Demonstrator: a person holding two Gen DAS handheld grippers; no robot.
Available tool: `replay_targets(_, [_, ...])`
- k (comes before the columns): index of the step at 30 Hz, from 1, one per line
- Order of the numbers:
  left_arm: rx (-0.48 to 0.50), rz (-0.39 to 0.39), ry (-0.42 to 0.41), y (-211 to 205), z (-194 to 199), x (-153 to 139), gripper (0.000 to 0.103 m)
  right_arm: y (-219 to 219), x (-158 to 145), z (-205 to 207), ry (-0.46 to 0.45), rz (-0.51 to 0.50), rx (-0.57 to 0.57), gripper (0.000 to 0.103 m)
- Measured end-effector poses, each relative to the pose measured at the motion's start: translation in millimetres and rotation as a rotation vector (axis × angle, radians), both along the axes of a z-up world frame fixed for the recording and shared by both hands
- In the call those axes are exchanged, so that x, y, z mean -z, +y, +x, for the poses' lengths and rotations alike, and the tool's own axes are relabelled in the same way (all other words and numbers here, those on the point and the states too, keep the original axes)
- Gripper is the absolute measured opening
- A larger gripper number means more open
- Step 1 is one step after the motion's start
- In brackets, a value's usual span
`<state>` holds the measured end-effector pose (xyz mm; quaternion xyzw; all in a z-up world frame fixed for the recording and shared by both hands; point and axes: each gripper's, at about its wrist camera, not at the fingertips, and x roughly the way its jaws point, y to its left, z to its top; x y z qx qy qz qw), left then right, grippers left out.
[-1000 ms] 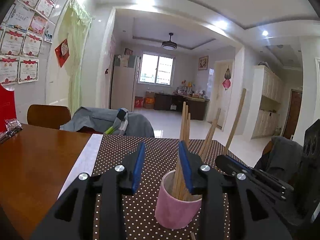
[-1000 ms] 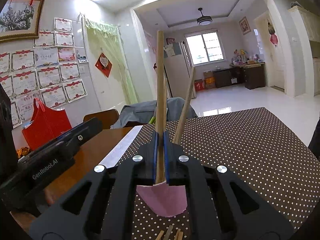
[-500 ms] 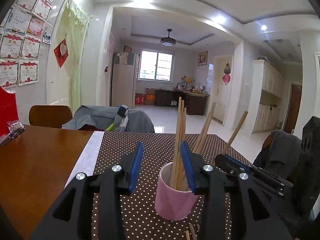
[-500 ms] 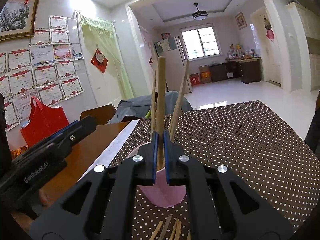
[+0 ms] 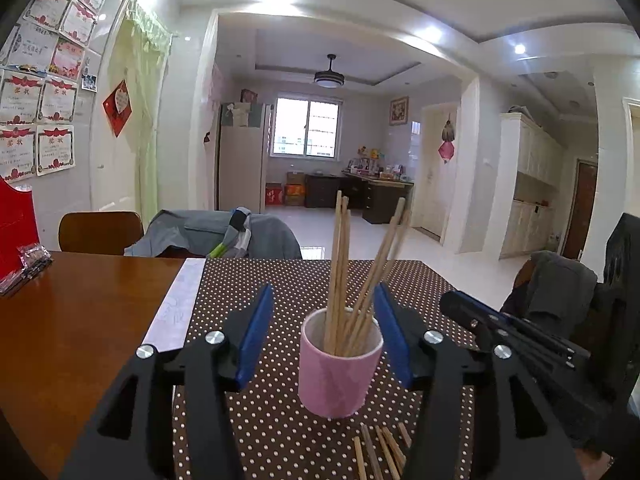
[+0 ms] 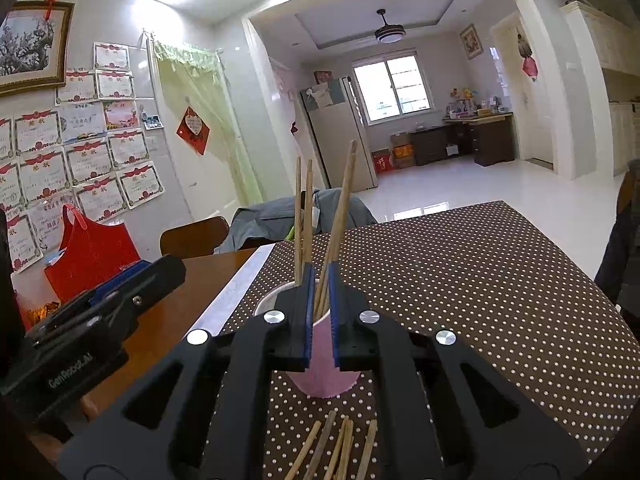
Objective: Organize utensils
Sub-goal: 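Open the left gripper into the cup while the right gripper releases its stick, then move both open grippers down to the loose wooden sticks beside the cup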
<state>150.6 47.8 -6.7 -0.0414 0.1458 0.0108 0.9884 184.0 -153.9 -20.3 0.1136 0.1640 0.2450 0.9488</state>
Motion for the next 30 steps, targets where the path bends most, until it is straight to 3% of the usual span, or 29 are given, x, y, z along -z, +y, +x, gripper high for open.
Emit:
replay_targets(3, [0.011,0.006,0.02,-3.5,-8.0,0.5,0.053,-8.3,2.6,-8.0,0.011,-0.003,-0.002,0.015])
replay_targets(7, [0.035,0.024,0.086,-8.3,-16.4,7.2,0.053,-18.9,6.7,-20.1,0.022,-0.018,-0.002,0.044])
replay_targets(14, [0.104,0.002,0.316,-6.3,-15.6,39.6,0.054,-34.3,20.3,-33.8,0.104,-0.1,0.0,0.053])
replay_targets(19, [0.139,0.016,0.522,-9.5,-10.4,78.4,0.054,-38.2,42.5,-34.0,0.234,-0.206,-0.026,0.055])
replay_targets(25, [0.157,0.048,0.61,-20.1,-13.8,104.0,0.054,-33.2,66.8,-33.5,0.367,-0.298,-0.069,0.057])
replay_targets(30, [0.177,0.136,0.688,-35.6,-15.0,120.9,0.054,-25.1,87.8,-35.1,0.443,-0.371,-0.095,0.058])
